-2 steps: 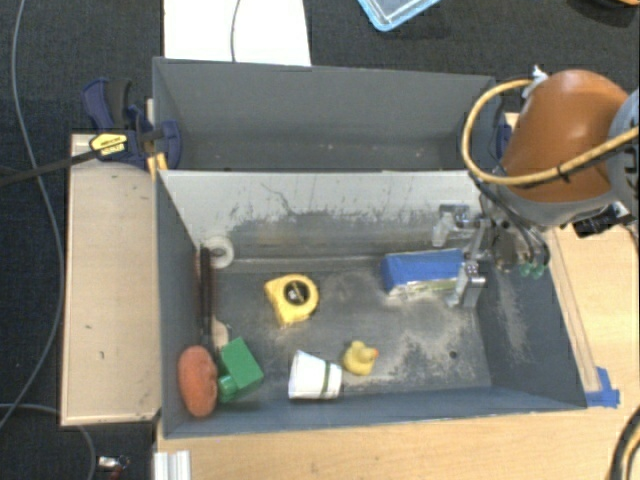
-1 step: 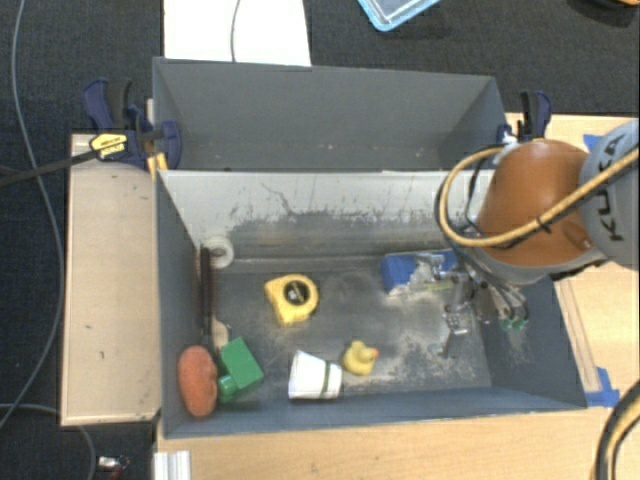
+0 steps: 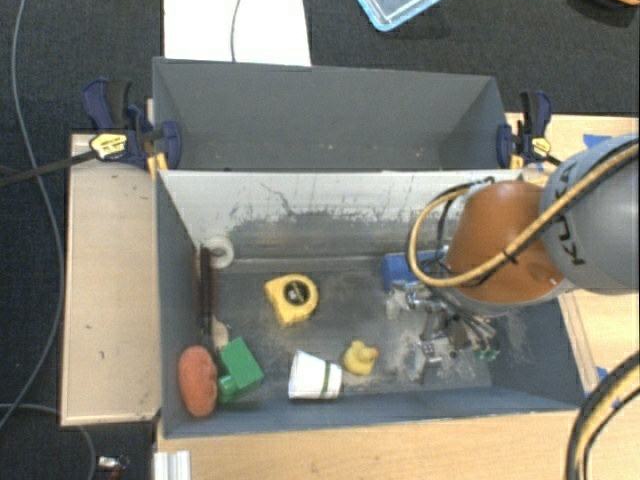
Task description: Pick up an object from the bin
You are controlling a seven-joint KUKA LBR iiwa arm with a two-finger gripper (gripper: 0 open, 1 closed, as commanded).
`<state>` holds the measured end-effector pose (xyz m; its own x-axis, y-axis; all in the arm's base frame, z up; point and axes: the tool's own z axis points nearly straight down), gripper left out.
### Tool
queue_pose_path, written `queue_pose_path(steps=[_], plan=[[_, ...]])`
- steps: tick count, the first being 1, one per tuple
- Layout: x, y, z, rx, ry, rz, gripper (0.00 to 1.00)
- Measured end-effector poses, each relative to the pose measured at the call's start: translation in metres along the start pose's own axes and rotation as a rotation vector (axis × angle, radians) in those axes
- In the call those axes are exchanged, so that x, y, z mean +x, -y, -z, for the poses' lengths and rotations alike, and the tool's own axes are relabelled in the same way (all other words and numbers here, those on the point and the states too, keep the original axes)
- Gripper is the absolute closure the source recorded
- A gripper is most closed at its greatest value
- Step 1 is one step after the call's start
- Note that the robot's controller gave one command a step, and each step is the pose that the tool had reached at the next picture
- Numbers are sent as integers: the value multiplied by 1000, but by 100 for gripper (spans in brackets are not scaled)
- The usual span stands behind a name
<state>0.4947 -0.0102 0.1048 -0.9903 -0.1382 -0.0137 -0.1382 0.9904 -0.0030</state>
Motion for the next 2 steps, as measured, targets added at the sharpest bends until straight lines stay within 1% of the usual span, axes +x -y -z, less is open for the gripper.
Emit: queue_pose_path(steps=[1, 2], plan=[[6, -51, -10, 0, -6, 99, 0], [-35, -77, -29, -2, 0, 211, 0]])
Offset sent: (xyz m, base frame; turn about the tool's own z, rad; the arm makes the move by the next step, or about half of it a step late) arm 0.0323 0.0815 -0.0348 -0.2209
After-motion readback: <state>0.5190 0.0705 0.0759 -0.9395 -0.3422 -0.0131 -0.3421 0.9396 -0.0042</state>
